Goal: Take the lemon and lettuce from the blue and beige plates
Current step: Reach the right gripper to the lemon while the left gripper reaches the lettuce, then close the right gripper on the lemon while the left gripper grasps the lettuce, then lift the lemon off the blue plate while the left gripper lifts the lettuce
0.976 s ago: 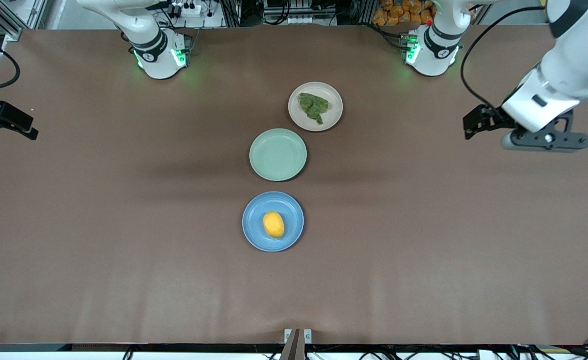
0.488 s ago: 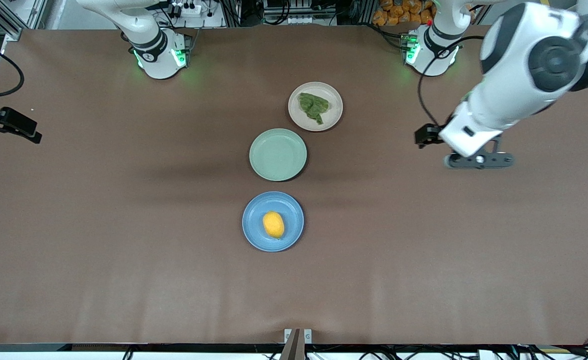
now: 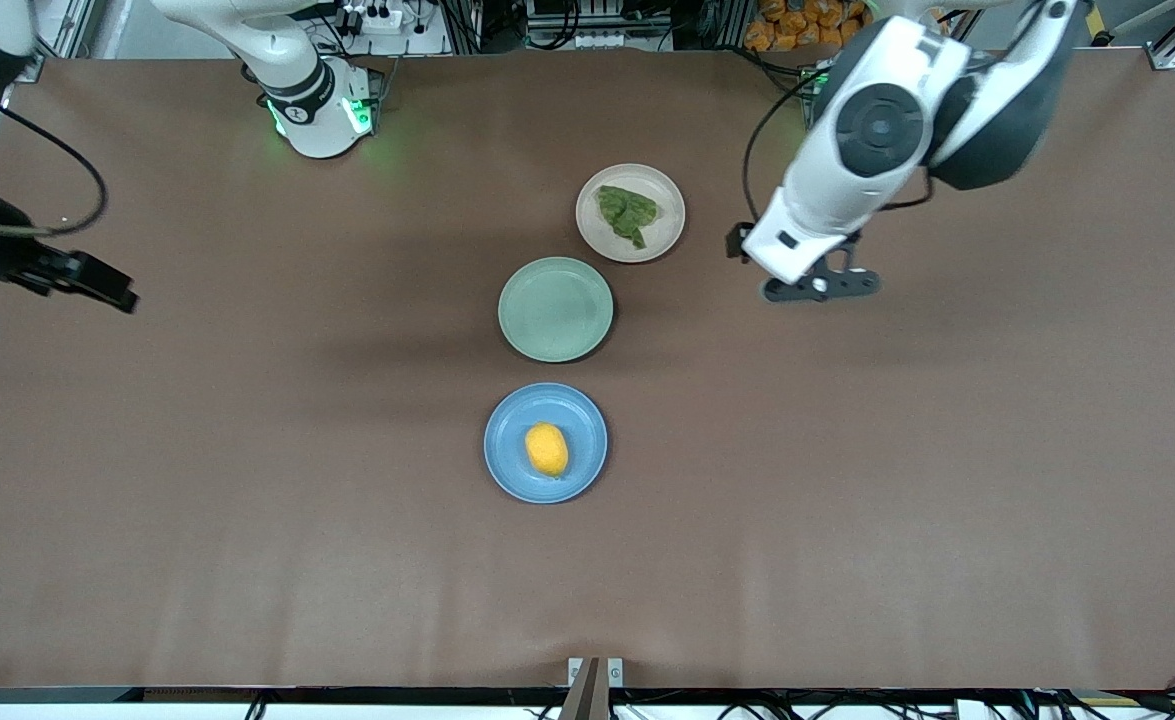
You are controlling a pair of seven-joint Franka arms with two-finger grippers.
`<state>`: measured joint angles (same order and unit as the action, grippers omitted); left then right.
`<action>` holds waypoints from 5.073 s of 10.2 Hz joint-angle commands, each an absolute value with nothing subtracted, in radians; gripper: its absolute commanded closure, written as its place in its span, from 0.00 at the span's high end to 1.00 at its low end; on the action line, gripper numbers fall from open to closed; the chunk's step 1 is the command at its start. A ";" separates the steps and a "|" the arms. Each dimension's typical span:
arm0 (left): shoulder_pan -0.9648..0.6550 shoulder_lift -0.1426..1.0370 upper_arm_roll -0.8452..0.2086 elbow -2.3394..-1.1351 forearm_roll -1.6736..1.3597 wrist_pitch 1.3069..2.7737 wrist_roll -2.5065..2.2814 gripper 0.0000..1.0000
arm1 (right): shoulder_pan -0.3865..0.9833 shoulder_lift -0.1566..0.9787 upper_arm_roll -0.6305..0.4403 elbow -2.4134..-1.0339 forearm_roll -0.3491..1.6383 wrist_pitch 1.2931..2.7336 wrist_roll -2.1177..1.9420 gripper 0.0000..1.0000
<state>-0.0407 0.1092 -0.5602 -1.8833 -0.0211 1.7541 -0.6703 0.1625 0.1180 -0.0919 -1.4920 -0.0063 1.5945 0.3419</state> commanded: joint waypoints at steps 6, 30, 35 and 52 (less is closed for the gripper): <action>-0.271 0.340 -0.652 -1.996 -0.025 1.989 -1.110 1.00 | 0.212 0.381 0.118 -1.543 -0.002 2.001 0.870 1.00; -0.390 0.673 -0.630 -1.983 0.037 2.180 -1.203 0.00 | 0.509 0.942 0.118 -1.313 -0.281 2.526 0.966 1.00; -0.379 0.611 -0.632 -1.953 0.037 2.084 -1.210 0.00 | 0.525 0.951 0.121 -1.316 -0.304 2.526 0.977 1.00; 0.237 0.524 -0.632 -1.735 0.353 1.946 -0.850 0.00 | 0.309 0.479 0.218 -1.630 -0.117 2.166 0.795 0.25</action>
